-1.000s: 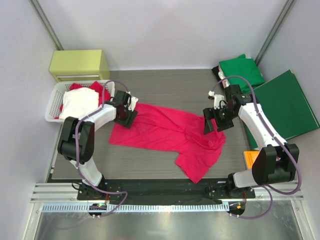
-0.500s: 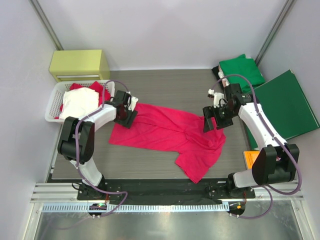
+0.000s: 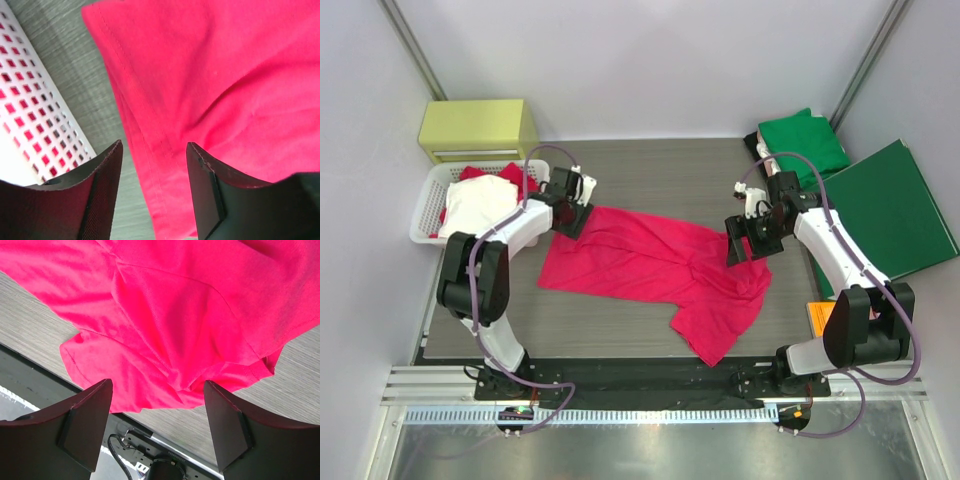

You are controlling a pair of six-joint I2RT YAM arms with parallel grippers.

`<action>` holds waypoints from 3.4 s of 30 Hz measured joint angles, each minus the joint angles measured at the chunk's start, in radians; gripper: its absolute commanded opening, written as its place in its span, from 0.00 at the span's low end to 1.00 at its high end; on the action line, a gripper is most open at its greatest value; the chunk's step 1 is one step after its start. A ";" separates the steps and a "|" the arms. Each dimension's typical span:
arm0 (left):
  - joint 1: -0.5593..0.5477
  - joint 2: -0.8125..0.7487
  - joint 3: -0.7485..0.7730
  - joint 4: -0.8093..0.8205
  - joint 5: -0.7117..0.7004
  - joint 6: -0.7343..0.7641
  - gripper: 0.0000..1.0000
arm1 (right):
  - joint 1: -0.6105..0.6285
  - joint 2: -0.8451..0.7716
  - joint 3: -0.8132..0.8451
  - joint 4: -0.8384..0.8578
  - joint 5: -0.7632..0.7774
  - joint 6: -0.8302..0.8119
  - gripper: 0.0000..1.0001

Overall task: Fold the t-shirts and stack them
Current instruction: Fold the flattened tshirt in 1/3 of the way

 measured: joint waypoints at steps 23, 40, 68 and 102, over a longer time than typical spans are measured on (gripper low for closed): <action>0.023 0.067 0.043 -0.131 0.097 -0.083 0.56 | 0.000 0.000 -0.033 0.025 0.051 -0.028 0.75; 0.040 0.102 0.076 -0.187 0.150 -0.119 0.00 | 0.000 0.001 -0.051 0.056 0.064 -0.030 0.73; 0.046 0.098 0.081 -0.208 0.081 -0.111 0.56 | 0.000 0.002 -0.082 0.077 0.079 -0.051 0.72; 0.046 0.159 0.099 -0.220 0.101 -0.113 0.00 | 0.000 0.003 -0.094 0.085 0.101 -0.071 0.70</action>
